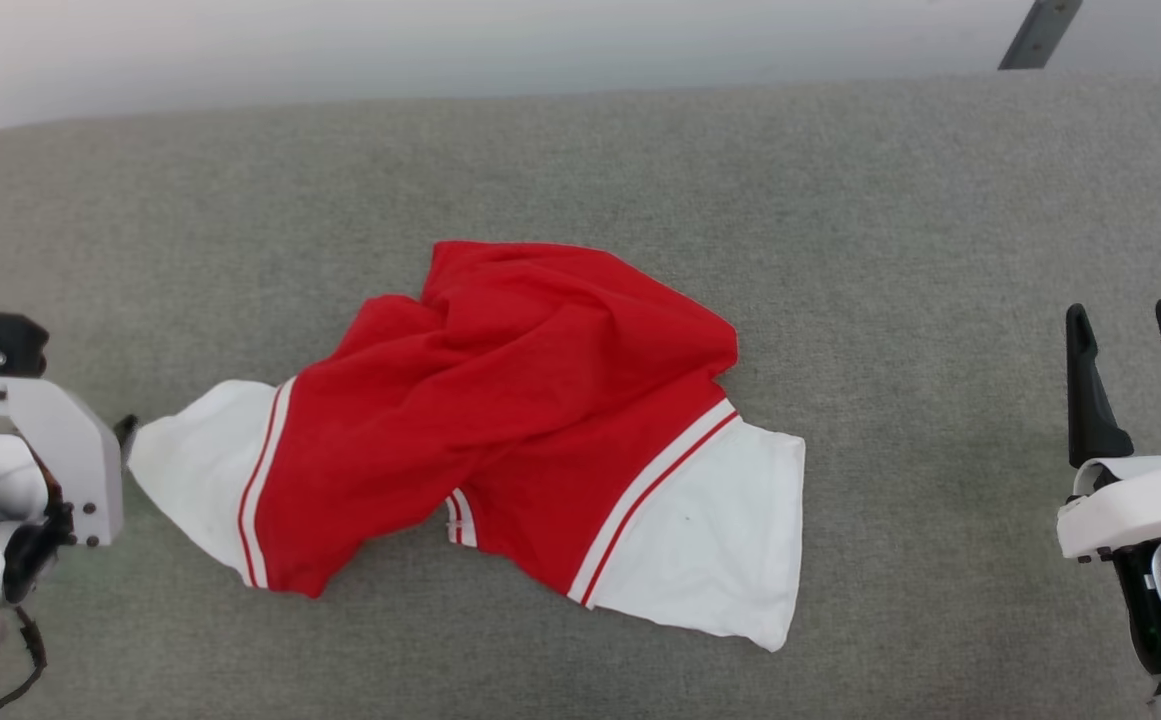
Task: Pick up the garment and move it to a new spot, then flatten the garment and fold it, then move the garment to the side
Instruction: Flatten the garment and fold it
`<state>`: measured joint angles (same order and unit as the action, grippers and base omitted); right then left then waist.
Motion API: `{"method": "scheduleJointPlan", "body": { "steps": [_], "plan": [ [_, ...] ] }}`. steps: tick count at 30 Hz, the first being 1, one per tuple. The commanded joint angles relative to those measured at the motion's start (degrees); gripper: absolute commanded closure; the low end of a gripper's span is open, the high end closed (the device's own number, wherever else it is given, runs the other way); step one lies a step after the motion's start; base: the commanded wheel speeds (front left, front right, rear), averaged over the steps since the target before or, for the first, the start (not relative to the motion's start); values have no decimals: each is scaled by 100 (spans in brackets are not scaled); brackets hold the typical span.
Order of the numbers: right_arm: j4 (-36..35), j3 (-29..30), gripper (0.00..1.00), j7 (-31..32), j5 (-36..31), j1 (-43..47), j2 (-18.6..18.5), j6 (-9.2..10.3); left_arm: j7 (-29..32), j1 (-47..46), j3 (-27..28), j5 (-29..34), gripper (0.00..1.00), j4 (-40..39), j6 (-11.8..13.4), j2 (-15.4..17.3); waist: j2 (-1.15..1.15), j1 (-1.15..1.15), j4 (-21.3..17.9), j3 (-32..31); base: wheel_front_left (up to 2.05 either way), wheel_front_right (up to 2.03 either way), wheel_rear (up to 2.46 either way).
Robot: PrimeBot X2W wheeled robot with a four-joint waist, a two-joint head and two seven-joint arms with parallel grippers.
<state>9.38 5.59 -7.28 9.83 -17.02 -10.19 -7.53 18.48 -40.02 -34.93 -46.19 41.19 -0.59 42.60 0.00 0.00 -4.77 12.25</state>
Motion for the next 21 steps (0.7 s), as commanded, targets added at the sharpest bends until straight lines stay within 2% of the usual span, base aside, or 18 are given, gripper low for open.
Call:
{"method": "scheduleJointPlan", "body": {
  "steps": [1, 7, 14, 21],
  "plan": [
    [-31, 21, 0, -4, -12, 38, -12, 9, 6, -67, 6, -20, 0, -34, -45, 6, 0, 0, 62, -74, 0, 0, 0],
    [-117, 53, 0, 62, -60, 149, 2, 9, 375, 7, 25, -276, 0, -218, -130, -76, 0, 0, 161, -206, 0, 0, 0],
    [-314, 0, 0, 134, -70, 233, -12, 9, 924, 147, -157, -313, 0, -515, 22, -90, 0, 0, 178, -238, 0, 0, 0],
    [-601, -2, 0, 166, -30, 296, 1, 9, 937, 192, -115, -362, 0, -512, 172, -58, 0, 0, 25, -69, 0, 0, 0]
  ]
}}
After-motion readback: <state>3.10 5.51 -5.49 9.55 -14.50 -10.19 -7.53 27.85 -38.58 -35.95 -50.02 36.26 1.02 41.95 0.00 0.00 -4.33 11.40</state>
